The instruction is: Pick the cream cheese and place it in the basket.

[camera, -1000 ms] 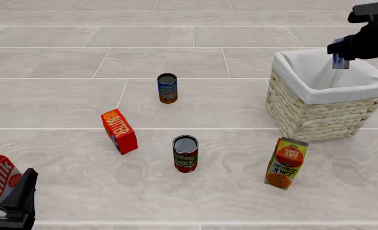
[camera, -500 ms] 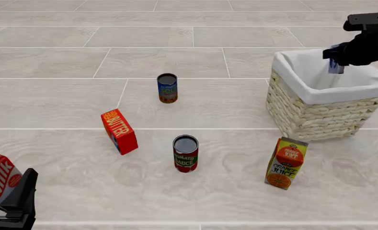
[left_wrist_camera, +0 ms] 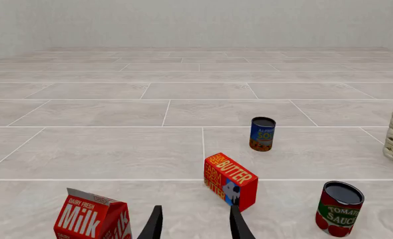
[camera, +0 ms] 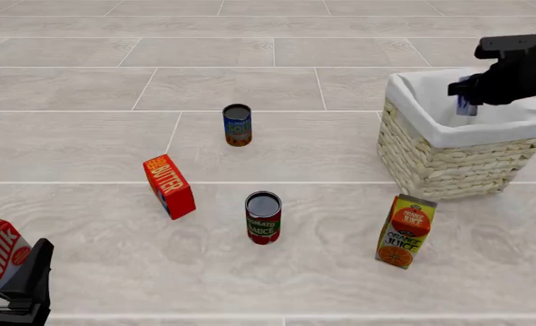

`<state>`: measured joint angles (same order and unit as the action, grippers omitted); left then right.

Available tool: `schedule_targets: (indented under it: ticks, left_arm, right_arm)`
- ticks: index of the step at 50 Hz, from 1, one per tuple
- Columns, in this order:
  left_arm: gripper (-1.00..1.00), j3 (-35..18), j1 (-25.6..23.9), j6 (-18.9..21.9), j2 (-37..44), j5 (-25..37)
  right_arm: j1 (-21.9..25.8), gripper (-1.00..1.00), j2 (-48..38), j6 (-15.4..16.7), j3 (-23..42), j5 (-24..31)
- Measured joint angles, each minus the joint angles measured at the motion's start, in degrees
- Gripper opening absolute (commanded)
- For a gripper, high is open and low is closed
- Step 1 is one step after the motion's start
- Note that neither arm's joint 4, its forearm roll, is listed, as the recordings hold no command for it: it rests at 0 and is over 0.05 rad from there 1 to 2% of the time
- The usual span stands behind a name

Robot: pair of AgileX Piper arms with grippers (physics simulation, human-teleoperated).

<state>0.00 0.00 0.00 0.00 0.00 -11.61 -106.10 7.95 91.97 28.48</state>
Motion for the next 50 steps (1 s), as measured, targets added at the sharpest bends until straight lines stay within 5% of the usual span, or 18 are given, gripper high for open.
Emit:
schedule_targets:
  ticks: [41, 42, 50]
  left_arm:
    - [1.0, 0.0, 0.0, 0.0, 0.0, 0.0]
    - [1.0, 0.0, 0.0, 0.0, 0.0, 0.0]
    - [1.0, 0.0, 0.0, 0.0, 0.0, 0.0]
  right_arm:
    - [0.12, -1.0, -2.05, -0.06, -0.75, -1.65]
    - [0.11, 1.0, -2.04, -0.04, -0.82, -1.7]
    - [0.0, 1.0, -1.71, -0.27, -0.76, -1.87]
